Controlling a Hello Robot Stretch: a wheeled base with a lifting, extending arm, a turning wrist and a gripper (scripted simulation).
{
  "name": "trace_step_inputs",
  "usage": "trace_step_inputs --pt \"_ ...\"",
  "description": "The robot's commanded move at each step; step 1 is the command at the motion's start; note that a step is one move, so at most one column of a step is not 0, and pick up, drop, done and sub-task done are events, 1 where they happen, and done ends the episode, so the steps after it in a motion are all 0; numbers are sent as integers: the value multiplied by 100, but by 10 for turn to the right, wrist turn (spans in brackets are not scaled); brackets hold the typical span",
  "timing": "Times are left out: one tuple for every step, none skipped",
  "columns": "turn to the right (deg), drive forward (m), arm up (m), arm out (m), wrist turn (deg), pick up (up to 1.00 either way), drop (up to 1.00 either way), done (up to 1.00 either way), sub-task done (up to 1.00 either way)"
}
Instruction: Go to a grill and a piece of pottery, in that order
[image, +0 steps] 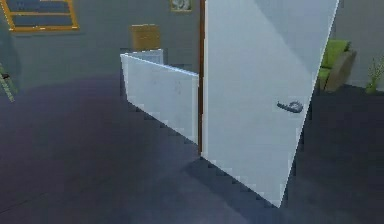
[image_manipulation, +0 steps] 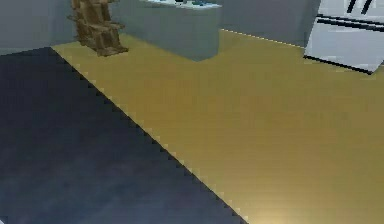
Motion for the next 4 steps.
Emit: trace_step_inputs --pt "0 20 0 0 0 0 0 0 0" --pt "-240 0 0 0 0 0 0 0 0" --pt "0 50 0 0 0 0 0 0 0" --pt "-300 0 0 0 0 0 0 0 0"
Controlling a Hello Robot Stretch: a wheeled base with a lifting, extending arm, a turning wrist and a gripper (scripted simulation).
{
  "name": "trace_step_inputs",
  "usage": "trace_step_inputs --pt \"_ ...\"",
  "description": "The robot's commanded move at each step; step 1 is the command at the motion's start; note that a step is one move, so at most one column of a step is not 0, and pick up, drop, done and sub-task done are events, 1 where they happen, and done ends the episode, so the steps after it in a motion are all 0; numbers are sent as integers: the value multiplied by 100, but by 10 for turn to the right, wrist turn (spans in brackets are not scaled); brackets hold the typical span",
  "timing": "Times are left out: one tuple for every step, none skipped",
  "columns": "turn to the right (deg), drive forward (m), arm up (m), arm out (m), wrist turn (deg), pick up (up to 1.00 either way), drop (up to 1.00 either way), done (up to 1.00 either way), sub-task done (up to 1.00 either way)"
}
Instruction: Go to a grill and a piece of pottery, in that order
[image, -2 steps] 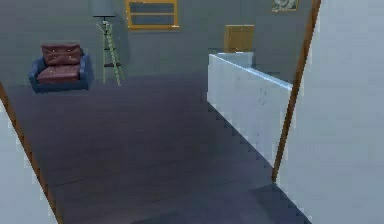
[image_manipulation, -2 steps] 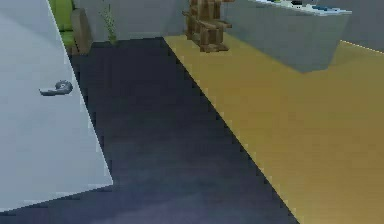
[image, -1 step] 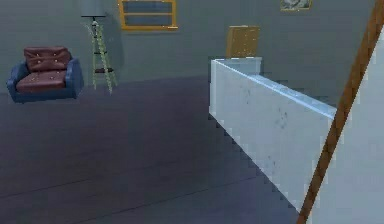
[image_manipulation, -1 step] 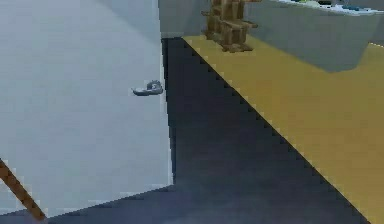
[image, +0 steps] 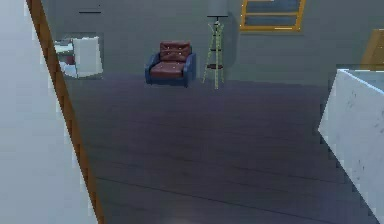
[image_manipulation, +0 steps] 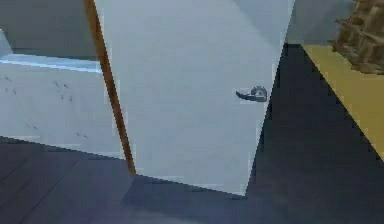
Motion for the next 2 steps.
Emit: trace_step_inputs --pt "0 100 0 0 0 0 0 0 0" --pt "-240 0 0 0 0 0 0 0 0"
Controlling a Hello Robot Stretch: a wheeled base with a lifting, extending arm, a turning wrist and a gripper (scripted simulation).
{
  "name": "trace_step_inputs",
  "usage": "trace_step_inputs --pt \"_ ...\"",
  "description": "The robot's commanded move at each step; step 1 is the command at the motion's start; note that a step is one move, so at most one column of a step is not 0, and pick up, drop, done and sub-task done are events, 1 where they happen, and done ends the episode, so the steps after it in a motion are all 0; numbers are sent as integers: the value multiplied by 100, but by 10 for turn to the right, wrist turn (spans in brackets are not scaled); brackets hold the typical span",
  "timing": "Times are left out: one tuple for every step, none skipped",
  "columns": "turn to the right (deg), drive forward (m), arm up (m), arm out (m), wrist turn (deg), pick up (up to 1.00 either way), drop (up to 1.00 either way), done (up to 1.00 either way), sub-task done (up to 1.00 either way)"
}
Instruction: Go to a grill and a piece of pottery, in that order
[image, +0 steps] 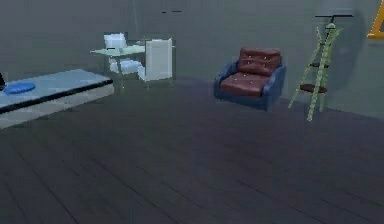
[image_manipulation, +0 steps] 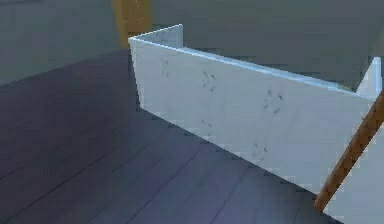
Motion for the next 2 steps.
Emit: trace_step_inputs --pt "0 100 0 0 0 0 0 0 0" --pt "-30 0 0 0 0 0 0 0 0"
